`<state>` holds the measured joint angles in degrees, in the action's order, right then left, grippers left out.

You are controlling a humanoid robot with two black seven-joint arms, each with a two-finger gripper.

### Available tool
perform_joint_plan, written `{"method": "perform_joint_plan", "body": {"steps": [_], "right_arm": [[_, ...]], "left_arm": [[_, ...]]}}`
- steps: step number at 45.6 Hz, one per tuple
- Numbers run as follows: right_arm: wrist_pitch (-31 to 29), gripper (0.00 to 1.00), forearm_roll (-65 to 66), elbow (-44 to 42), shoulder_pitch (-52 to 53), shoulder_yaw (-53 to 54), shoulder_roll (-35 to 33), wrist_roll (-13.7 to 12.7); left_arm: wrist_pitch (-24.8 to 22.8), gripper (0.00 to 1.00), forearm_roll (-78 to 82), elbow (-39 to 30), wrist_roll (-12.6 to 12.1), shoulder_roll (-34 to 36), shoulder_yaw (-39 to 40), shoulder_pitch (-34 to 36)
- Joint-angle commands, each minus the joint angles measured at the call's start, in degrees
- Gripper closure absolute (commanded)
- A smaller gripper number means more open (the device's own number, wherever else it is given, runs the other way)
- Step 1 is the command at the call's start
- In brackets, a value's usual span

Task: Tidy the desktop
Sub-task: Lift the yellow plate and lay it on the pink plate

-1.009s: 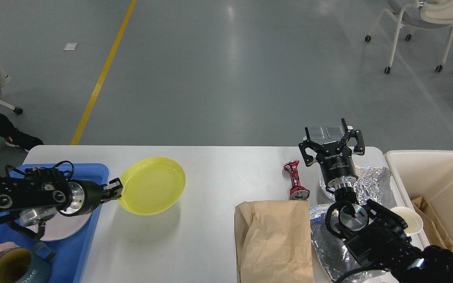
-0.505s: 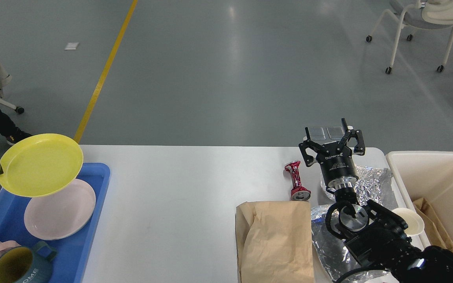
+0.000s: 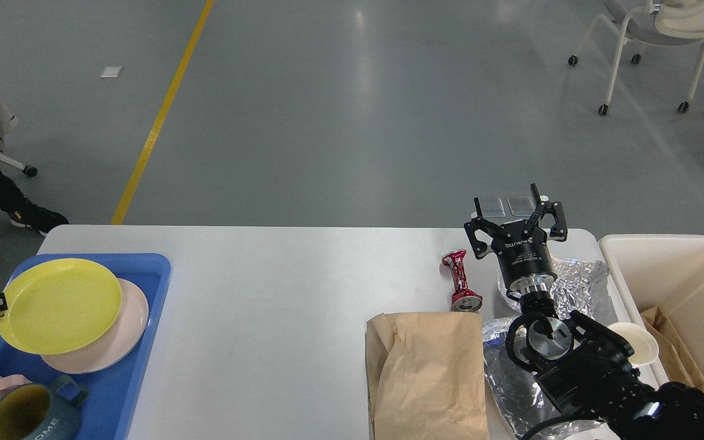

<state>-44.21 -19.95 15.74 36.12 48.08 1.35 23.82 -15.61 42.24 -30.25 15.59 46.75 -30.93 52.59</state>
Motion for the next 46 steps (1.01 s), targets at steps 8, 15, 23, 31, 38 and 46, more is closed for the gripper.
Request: {"method": "perform_joint_plan", "body": {"steps": [8, 15, 23, 31, 38, 46], "right_arm": [[0.00, 0.00, 0.00, -0.01, 0.00, 0.00, 0.06, 0.00], [0.00, 0.00, 0.00, -0.01, 0.00, 0.00, 0.06, 0.00], [0.00, 0.00, 0.00, -0.01, 0.00, 0.00, 0.06, 0.00], [0.00, 0.00, 0.00, -0.01, 0.00, 0.00, 0.06, 0.00], [0.00, 0.00, 0.00, -0.01, 0.00, 0.00, -0.03, 0.00], [0.00, 0.00, 0.00, -0.09, 0.00, 0.00, 0.06, 0.00]], "left_arm": [[1.73, 1.00, -0.06, 0.72, -0.38, -2.28, 0.17, -2.40], [1.64, 0.86, -0.23, 0.72, -0.12, -2.28, 0.43, -2.31], [1.29, 0.54, -1.20, 0.72, 2.51, -2.28, 0.96, -1.87], [0.94, 0.35, -1.29, 0.63, 4.80, -1.93, 1.57, -1.17], [-2.31, 0.18, -1.29, 0.63, 11.30, 1.58, 2.36, 3.66], [-6.09, 0.12, -5.93, 1.16, 21.23, 6.59, 7.89, 9.99]]}}
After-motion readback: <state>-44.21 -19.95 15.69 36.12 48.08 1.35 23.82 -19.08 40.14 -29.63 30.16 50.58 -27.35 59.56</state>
